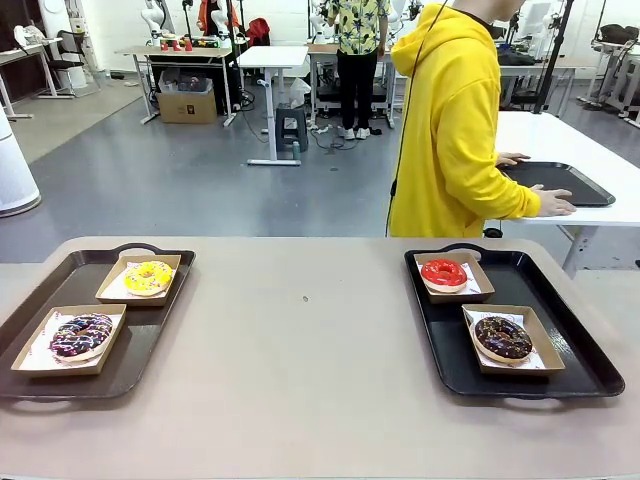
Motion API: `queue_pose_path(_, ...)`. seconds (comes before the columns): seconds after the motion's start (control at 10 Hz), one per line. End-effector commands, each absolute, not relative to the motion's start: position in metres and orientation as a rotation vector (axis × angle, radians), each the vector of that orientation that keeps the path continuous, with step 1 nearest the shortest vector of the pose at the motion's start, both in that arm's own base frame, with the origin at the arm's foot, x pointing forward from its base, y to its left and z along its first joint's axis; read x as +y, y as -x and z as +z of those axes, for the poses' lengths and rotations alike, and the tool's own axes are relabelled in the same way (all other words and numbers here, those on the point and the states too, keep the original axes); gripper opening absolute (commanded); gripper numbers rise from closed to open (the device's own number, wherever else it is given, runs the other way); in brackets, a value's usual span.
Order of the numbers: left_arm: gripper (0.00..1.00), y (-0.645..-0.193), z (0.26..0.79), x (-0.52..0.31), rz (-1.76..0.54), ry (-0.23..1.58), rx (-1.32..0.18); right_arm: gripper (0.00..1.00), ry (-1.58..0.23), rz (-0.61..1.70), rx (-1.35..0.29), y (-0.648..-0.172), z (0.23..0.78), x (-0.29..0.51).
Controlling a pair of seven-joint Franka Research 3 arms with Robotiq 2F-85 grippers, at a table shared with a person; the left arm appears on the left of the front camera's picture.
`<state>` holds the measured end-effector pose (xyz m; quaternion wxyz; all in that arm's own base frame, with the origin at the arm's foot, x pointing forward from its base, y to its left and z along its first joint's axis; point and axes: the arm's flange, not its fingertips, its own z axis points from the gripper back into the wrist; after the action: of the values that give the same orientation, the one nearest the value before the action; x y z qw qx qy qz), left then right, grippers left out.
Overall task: Individually package the donuts and arrange them on the tray.
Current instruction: Place the picked Paper togo box on the Handle tray.
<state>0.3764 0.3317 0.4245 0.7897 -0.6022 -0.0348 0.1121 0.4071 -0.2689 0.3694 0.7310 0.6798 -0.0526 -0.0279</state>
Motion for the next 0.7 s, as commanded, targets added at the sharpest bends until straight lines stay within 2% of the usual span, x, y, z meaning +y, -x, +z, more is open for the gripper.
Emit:
queue_pose_path(0.0, 1.0, -0.373, 0.426, 0.329, 0.252, 1.288, -0.084, 1.0, -1.449, -0.038, -0.166, -0.399, 0.374, -0.253)
queue_pose_path(0.1, 1.0, -0.373, 0.426, 0.329, 0.252, 1.288, -0.084, 1.0, -1.496, -0.061, -0.116, -0.407, 0.369, -0.269)
queue_pose_path(0.6, 1.0, -0.373, 0.426, 0.329, 0.252, 1.288, -0.084, 1.0, -1.496, -0.061, -0.116, -0.407, 0.369, -0.269)
